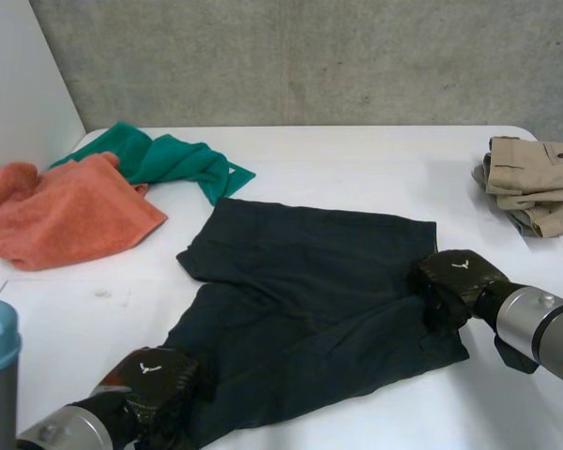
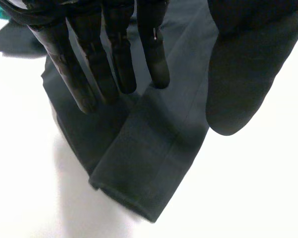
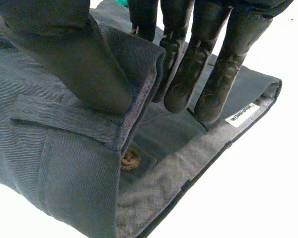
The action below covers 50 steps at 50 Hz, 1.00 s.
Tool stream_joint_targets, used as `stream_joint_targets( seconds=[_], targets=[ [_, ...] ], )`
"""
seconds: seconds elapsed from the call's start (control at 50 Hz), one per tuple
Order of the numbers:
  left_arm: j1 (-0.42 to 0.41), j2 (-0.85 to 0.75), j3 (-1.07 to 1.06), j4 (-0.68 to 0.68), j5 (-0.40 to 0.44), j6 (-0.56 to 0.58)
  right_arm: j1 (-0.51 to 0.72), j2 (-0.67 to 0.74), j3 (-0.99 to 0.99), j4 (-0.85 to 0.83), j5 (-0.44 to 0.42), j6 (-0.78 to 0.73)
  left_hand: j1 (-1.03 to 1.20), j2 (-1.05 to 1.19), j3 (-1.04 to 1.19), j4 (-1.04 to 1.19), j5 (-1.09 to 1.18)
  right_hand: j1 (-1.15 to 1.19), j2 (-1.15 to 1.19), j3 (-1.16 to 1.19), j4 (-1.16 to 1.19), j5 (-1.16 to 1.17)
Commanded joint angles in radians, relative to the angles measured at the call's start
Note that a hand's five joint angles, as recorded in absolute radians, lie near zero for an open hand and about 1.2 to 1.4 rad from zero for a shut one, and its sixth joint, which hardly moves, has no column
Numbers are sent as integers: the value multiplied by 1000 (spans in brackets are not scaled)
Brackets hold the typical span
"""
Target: Fold the laundry.
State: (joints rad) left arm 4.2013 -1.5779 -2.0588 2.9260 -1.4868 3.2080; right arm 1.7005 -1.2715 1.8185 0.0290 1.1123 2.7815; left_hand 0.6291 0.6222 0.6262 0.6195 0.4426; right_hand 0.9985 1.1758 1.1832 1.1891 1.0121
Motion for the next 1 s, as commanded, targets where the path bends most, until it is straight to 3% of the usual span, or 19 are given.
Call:
stream_joint_targets(
  seconds=[0.02, 0.06, 0.16, 0.22, 0.32, 0.44, 0.56, 0.64, 0.7, 0.82, 0.86, 0.88, 1.0],
  targets=[
    [-30, -88, 14, 54, -76, 24, -12, 0, 18, -4, -3, -13, 568, 575, 571, 578, 580, 398, 220, 213, 207, 210],
    [-46, -87, 20, 71, -99, 44, -10, -2, 24, 6, -9, -28, 766, 773, 769, 776, 778, 398, 220, 213, 207, 210],
    [-107, -88, 31, 90, -174, 176, -9, -34, 50, 93, -11, -175, 767, 774, 770, 777, 779, 398, 220, 213, 207, 210],
    [-121, -102, 31, 91, -210, 246, -10, -97, 74, 234, 1, -359, 767, 774, 770, 777, 779, 398, 220, 213, 207, 210],
    [-119, -137, 58, 105, -234, 297, -18, -115, 94, 388, 14, -555, 767, 774, 770, 777, 779, 398, 220, 213, 207, 210],
    [-119, -151, 193, 211, -231, 323, -10, -114, 38, 326, 23, -518, 767, 774, 770, 777, 779, 398, 220, 213, 207, 210],
    [-106, -290, 412, 390, -207, 424, 2, -63, -76, 195, 53, -424, 767, 774, 770, 777, 779, 398, 220, 213, 207, 210],
    [-83, -445, 602, 491, -139, 522, 50, 23, -177, 91, 110, -392, 767, 774, 770, 777, 779, 398, 220, 213, 207, 210],
    [-64, -569, 739, 509, -98, 558, 106, 116, -281, 7, 200, -387, 767, 774, 770, 777, 779, 398, 220, 213, 207, 210],
    [-66, -639, 789, 371, -66, 543, 131, 192, -321, -4, 267, -385, 767, 774, 770, 777, 779, 398, 220, 213, 207, 210],
    [-69, -617, 764, 331, -69, 518, 130, 192, -309, -6, 265, -382, 491, 498, 494, 500, 503, 398, 220, 213, 207, 210],
    [-70, -561, 712, 279, -76, 468, 127, 192, -301, -8, 264, -381, 134, 141, 137, 144, 146, 398, 220, 213, 207, 210],
    [-73, -362, 539, 145, -107, 223, 120, 176, -248, -15, 235, -370, -34, -27, -31, -24, -22, 398, 220, 213, 207, 210]
  ],
)
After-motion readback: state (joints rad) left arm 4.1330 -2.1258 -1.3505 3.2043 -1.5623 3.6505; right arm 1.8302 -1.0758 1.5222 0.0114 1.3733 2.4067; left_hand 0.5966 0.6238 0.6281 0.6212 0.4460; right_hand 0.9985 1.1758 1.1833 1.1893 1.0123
